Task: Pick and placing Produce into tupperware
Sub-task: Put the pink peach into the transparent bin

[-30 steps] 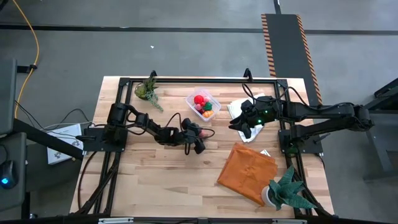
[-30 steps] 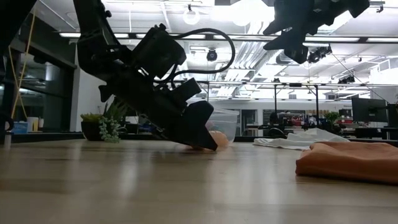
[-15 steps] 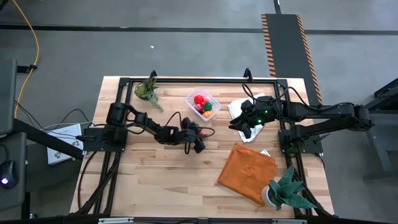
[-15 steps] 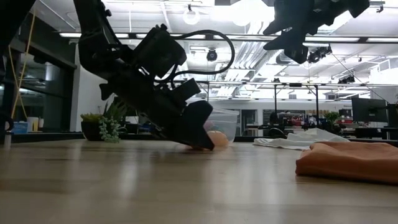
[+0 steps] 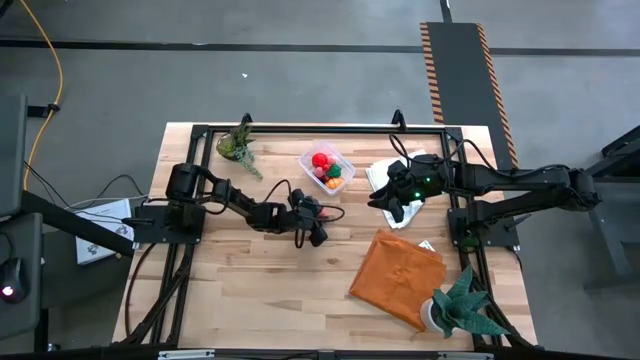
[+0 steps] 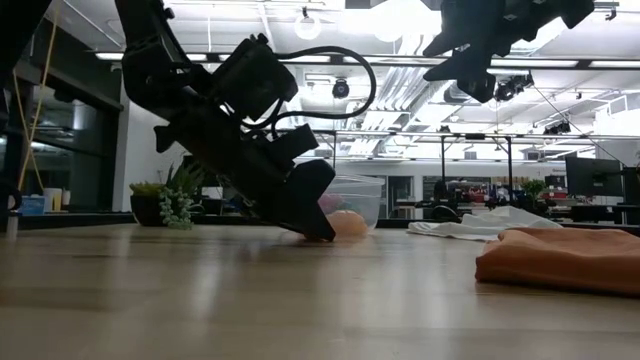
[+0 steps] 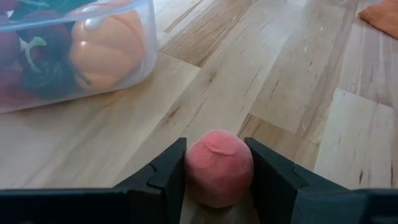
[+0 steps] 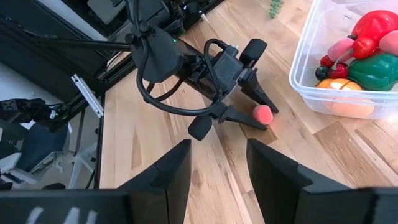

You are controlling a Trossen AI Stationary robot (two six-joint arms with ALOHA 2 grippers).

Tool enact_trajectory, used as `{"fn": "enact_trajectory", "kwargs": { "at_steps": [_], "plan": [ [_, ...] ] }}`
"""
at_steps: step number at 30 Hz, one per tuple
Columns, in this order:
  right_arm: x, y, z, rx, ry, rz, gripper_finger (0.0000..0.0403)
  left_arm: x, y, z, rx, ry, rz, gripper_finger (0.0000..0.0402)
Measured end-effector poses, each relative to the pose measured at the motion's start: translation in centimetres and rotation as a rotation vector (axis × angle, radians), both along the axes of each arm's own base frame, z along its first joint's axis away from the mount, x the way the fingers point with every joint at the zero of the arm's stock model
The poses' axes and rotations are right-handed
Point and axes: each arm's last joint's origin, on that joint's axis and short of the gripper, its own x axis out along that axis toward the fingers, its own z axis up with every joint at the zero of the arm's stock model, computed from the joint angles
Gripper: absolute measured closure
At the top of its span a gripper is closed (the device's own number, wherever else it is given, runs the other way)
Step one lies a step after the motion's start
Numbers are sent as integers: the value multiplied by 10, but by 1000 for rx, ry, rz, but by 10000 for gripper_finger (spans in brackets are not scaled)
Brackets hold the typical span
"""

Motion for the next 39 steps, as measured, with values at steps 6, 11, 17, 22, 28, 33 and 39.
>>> {"fn": "enact_trajectory", "kwargs": {
  "at_steps": [6, 11, 17, 22, 28, 33, 39],
  "plan": [
    [0, 0, 0, -1, 0, -1, 259, 0, 0, 0, 1, -2, 1, 265],
    [0, 0, 0, -2, 0, -3, 259, 0, 0, 1, 0, -7, 2, 265],
    [0, 0, 0, 5, 0, -7, 259, 0, 0, 4, -4, -9, 2, 266],
    [0, 0, 0, 5, -1, -6, 259, -2, 0, 7, 0, -1, -1, 266],
    [0, 0, 0, 5, -1, -7, 259, -1, 0, 16, 5, -25, -2, 266],
    [0, 0, 0, 5, -1, -6, 259, -2, 0, 27, 16, -41, 0, 266],
    [0, 0, 1, 4, -8, -6, 259, -6, 0, 44, 40, -43, 4, 266]
  ]
}}
